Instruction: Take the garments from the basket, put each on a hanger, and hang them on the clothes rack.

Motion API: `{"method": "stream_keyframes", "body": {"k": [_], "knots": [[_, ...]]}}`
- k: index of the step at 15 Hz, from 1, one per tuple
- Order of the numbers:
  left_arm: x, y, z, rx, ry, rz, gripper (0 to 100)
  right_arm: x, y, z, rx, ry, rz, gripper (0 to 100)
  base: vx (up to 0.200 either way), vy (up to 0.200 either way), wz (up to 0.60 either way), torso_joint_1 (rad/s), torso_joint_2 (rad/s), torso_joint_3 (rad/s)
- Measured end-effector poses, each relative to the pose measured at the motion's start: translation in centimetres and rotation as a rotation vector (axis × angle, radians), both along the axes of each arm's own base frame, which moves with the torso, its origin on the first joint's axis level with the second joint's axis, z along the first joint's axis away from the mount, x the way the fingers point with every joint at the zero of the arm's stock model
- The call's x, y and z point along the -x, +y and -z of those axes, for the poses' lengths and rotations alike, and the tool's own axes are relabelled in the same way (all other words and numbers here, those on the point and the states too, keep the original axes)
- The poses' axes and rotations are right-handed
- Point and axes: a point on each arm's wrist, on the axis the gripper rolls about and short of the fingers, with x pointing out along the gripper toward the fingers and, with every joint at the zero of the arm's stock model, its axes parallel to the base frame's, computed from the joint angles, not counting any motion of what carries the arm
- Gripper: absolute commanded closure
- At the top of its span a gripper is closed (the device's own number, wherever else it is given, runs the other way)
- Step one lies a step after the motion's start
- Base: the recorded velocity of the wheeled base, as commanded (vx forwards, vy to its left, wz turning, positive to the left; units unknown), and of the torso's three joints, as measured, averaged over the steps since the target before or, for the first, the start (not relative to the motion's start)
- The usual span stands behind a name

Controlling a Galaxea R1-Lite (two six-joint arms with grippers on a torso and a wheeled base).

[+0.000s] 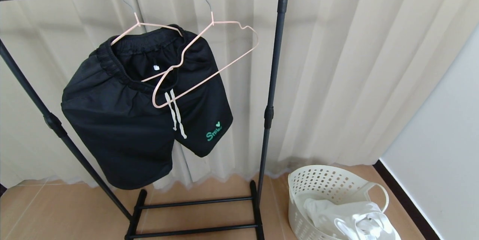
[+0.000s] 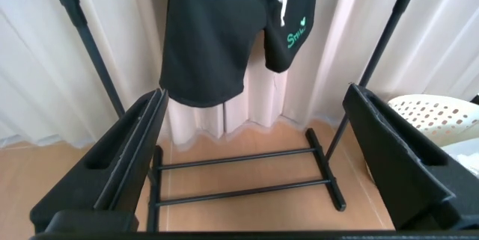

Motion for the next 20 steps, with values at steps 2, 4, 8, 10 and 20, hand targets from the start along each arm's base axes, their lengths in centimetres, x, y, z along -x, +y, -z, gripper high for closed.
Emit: {"method": "stream_keyframes", "body": {"k": [2,4,8,10,20], "knots": [[0.0,0.0,0.0,0.0,0.0,0.0,0,0.0,0.0,0.0,0.0,0.0,0.0,0,0.0,0.0,0.0,-0.149,0.5,0.344],[0.0,0.0,0.0,-0.001,0.0,0.0,0,0.0,0.0,0.0,0.0,0.0,0.0,0,0.0,0.0,0.0,-0.132,0.49,0.366],[0.0,0.0,0.0,0.001,0.0,0.0,0,0.0,0.0,0.0,0.001,0.0,0.0,0,0.0,0.0,0.0,-0.1,0.48,0.366],[0.0,0.0,0.0,0.001,0.0,0.0,0,0.0,0.0,0.0,0.0,0.0,0.0,0,0.0,0.0,0.0,-0.058,0.44,0.366],[0.0,0.0,-0.01,0.0,0.0,0.001,0,0.0,0.0,0.01,-0.001,0.001,0.0,0,0.0,-0.06,-0.18,-0.007,0.06,0.049]]}}
